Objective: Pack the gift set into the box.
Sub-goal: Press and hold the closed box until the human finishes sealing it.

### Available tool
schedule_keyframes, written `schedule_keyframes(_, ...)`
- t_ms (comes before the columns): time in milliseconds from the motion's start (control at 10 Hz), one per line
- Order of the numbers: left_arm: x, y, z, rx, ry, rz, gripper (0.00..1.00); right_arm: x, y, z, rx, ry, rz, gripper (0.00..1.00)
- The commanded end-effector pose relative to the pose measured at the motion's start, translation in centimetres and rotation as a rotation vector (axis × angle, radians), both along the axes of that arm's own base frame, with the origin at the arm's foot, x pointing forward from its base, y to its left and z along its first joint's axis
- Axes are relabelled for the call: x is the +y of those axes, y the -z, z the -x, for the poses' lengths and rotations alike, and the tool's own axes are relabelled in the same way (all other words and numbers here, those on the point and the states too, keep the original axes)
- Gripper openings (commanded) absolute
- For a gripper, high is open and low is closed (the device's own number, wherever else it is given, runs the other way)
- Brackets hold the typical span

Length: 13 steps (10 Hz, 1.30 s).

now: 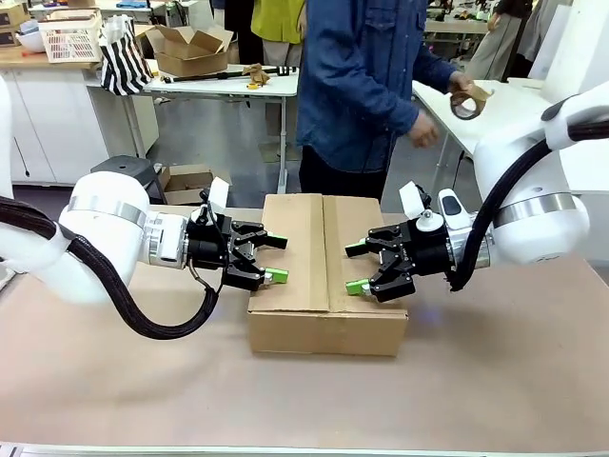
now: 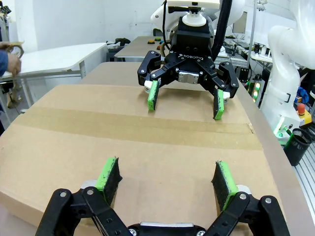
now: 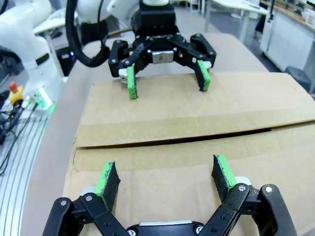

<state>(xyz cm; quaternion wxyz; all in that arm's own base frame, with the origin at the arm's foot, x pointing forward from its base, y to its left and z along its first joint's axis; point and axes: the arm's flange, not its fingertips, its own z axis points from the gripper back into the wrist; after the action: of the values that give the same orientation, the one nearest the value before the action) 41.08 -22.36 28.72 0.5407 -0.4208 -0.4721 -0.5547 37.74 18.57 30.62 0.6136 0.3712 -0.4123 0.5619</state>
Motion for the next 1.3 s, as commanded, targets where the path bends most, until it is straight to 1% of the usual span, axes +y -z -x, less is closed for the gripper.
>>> schedule_keyframes(0, 0.01, -0.04, -0.02, 0.001, -0.001, 0.006, 1.00, -0.02, 0.18, 0.05, 0.005, 0.006, -0.007, 1.00)
schedule_keyframes(1200, 0.01, -0.04, -0.02, 0.001, -0.001, 0.006, 1.00, -0.02, 0.18, 0.05, 0.005, 0.006, -0.007, 1.00)
